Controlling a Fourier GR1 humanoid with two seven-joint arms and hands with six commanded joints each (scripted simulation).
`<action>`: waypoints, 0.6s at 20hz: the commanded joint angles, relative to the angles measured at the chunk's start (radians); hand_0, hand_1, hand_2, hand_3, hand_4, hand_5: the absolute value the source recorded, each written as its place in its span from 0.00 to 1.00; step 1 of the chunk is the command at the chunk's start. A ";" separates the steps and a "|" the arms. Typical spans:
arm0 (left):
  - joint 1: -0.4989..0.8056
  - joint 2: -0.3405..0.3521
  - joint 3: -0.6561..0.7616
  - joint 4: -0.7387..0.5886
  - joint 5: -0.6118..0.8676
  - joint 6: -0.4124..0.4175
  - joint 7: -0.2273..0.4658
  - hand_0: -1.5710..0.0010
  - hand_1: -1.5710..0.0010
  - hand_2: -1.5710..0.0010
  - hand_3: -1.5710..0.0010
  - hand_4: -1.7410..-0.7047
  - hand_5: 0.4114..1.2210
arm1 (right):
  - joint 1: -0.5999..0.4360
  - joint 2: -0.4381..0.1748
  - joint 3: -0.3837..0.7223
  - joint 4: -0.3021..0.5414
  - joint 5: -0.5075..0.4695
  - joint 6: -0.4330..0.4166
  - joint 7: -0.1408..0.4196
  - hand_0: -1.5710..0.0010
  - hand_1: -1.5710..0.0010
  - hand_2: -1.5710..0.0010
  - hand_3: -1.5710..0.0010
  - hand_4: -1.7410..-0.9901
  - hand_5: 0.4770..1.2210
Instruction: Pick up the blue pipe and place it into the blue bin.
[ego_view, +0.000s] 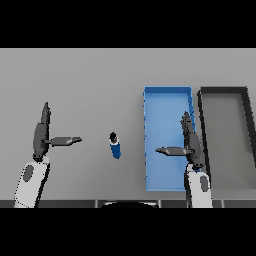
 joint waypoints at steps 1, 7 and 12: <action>0.000 0.000 0.000 -0.001 0.000 0.001 -0.005 1.00 1.00 1.00 1.00 0.64 0.22 | 0.000 0.000 0.000 0.000 0.000 -0.001 0.000 1.00 1.00 1.00 1.00 0.69 0.19; 0.005 0.076 -0.039 -0.018 0.002 -0.133 -0.046 1.00 1.00 1.00 1.00 0.64 0.22 | 0.029 -0.049 0.036 -0.033 0.042 0.036 -0.050 1.00 1.00 1.00 1.00 0.69 0.19; 0.025 0.207 -0.068 -0.025 0.029 -0.347 -0.104 1.00 1.00 1.00 1.00 0.64 0.22 | 0.094 -0.111 0.109 -0.112 0.155 0.055 -0.067 1.00 1.00 1.00 1.00 0.70 0.19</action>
